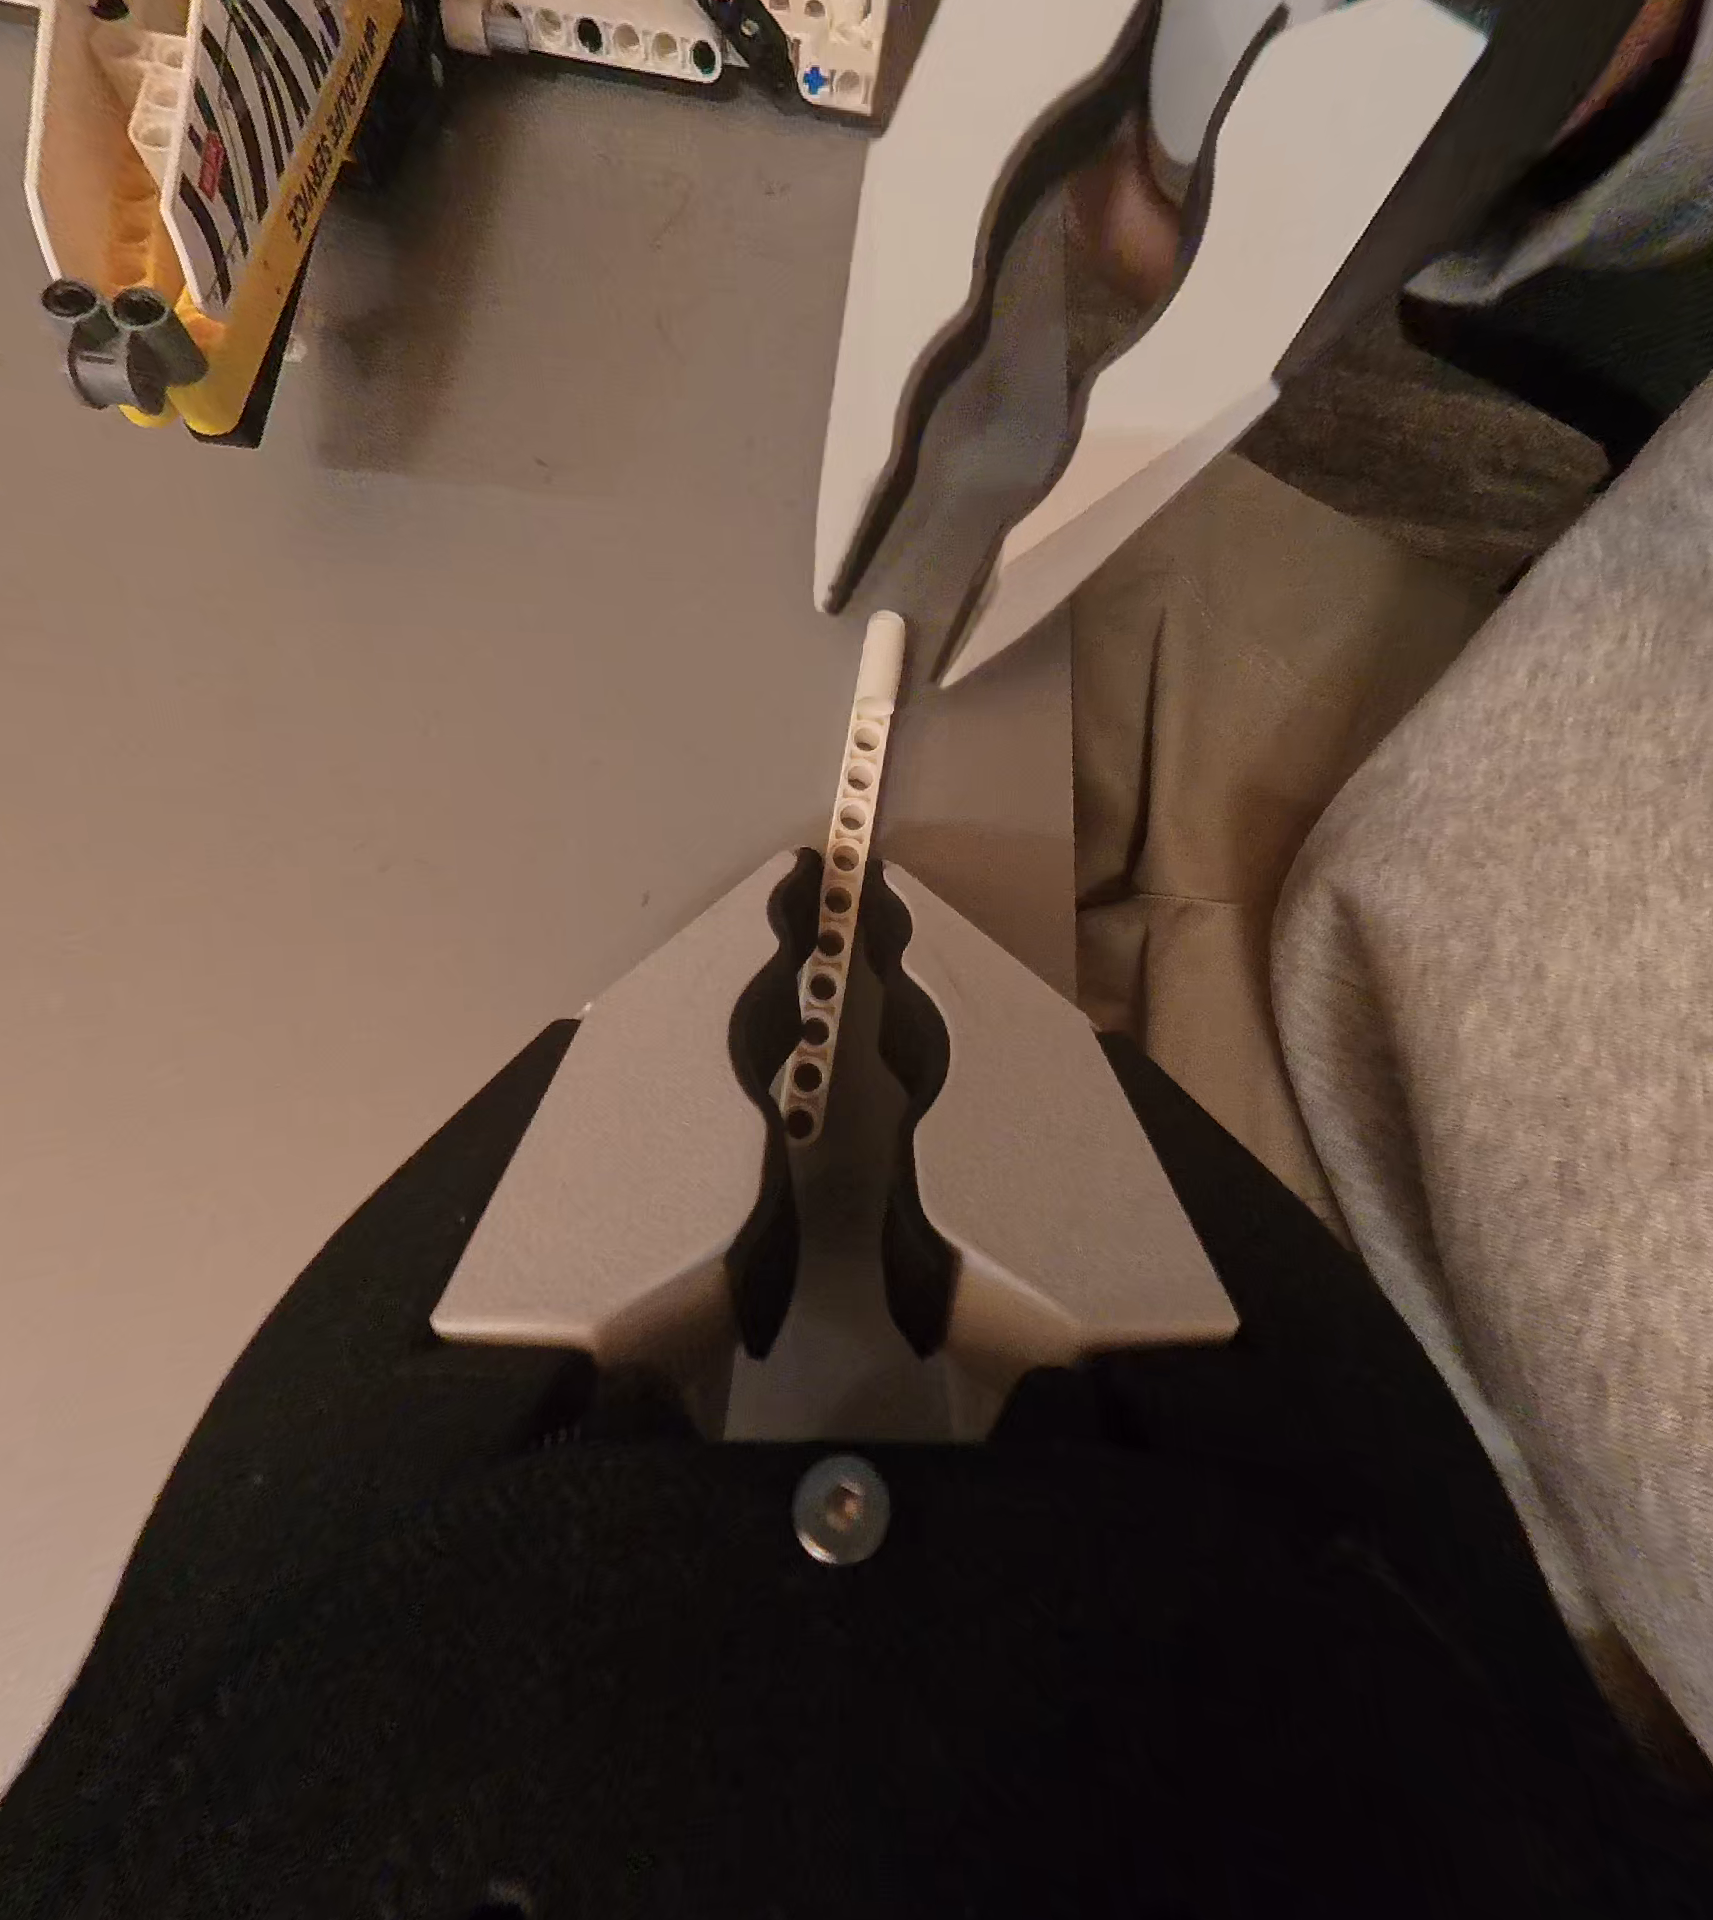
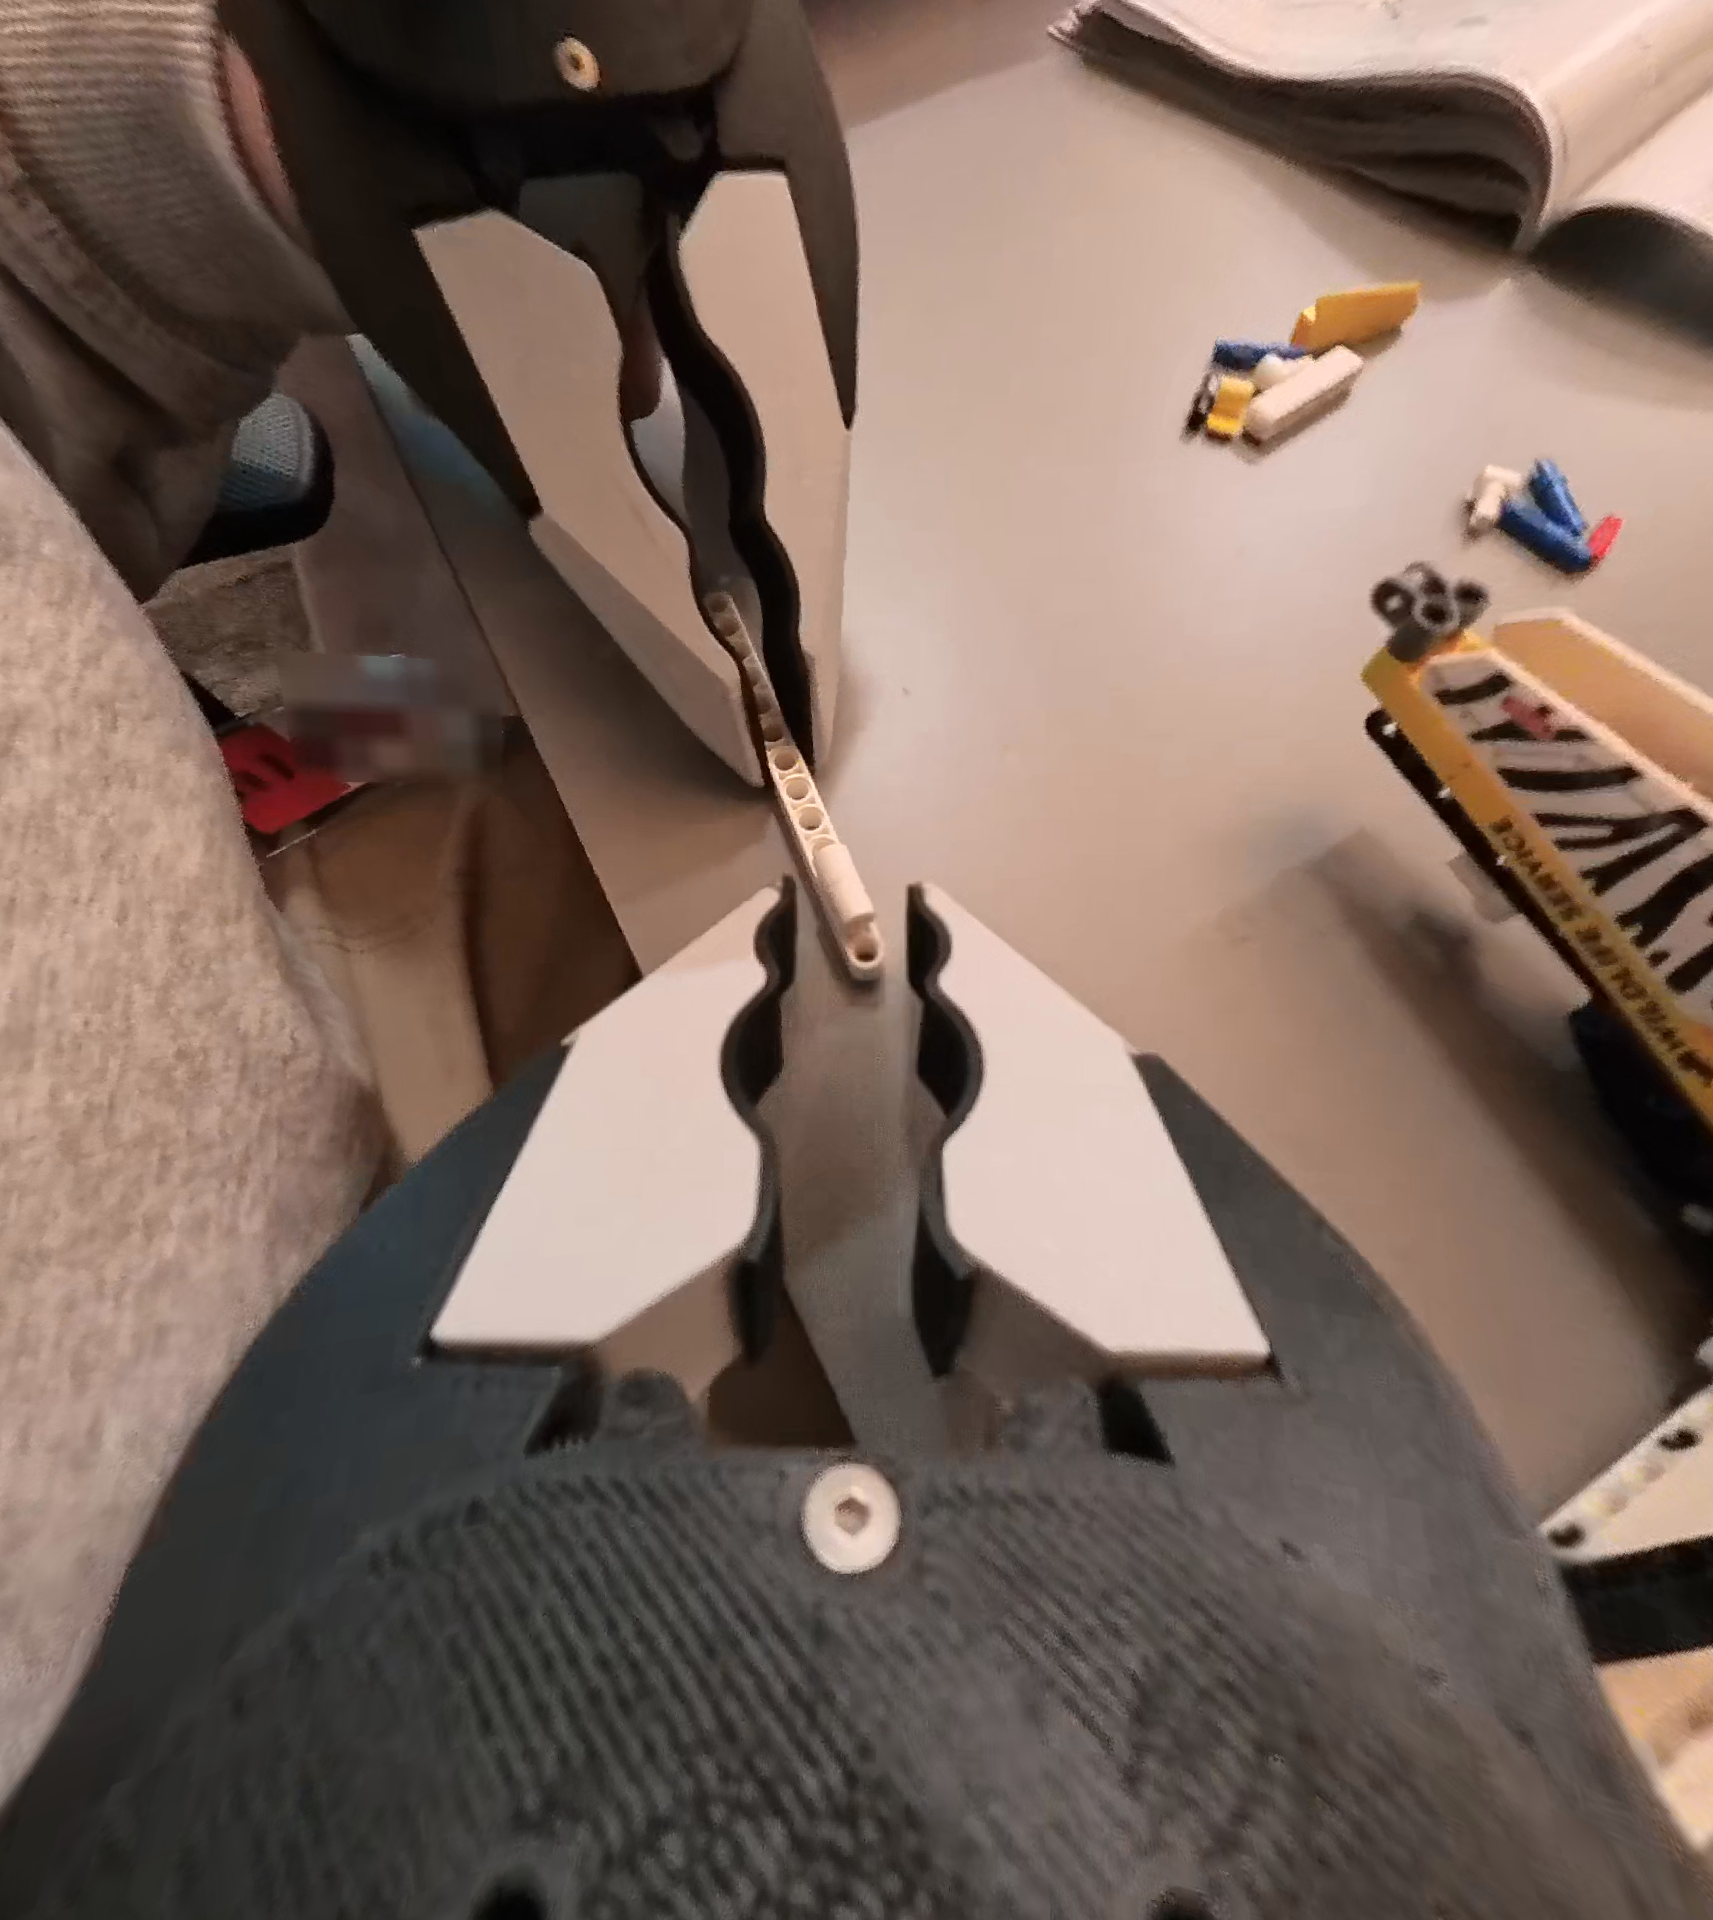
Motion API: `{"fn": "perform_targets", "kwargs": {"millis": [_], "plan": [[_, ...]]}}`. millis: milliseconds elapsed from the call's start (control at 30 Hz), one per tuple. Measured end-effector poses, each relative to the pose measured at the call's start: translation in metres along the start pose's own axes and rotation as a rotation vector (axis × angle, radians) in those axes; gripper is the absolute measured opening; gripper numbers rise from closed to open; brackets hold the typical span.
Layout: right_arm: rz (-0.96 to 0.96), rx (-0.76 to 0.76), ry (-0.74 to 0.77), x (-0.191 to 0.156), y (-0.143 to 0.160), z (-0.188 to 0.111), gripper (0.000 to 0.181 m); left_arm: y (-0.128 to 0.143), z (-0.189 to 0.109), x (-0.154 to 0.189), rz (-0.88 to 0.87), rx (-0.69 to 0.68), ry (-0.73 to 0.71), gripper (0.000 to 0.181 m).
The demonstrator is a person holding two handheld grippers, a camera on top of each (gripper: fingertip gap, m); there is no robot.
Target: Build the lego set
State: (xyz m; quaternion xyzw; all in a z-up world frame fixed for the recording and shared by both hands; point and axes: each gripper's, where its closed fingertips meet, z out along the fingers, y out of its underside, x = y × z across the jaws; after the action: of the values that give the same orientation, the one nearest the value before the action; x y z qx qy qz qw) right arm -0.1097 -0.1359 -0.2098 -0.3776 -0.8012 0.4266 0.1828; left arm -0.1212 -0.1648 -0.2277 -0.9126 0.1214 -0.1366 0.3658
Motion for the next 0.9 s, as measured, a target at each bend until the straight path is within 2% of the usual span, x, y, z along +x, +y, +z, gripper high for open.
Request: {"fn": "perform_targets", "kwargs": {"millis": [100,167,300,400,667,900], "plan": [[-0.061,0.002,-0.083,-0.0024,-0.0041,-0.0035,0.009,0.0,0.0,-0.0001,0.001,0.0,-0.001,0.008],[-0.097,-0.02,-0.119,-0.0024,-0.0023,-0.003,0.009,0.0,0.0,-0.0001,0.0,0.0,0.0,0.008],[-0.172,-0.058,-0.146,-0.004,0.0023,0.0014,0.012,-0.0001,0.0,-0.0002,-0.003,0.0,0.003,0.008],[-0.216,-0.061,-0.133,-0.0026,0.0023,0.0024,0.006,-0.0002,-0.0001,-0.0002,-0.009,0.001,0.009,0.008],[-0.099,-0.064,-0.107,-0.0006,0.002,0.0027,0.006,-0.0001,-0.0001,-0.0004,-0.004,0.0,0.003,0.009],[-0.106,-0.064,-0.049,-0.0016,0.0024,0.0024,0.006,-0.0001,-0.0002,-0.0003,-0.004,0.0,0.004,0.008]]}}
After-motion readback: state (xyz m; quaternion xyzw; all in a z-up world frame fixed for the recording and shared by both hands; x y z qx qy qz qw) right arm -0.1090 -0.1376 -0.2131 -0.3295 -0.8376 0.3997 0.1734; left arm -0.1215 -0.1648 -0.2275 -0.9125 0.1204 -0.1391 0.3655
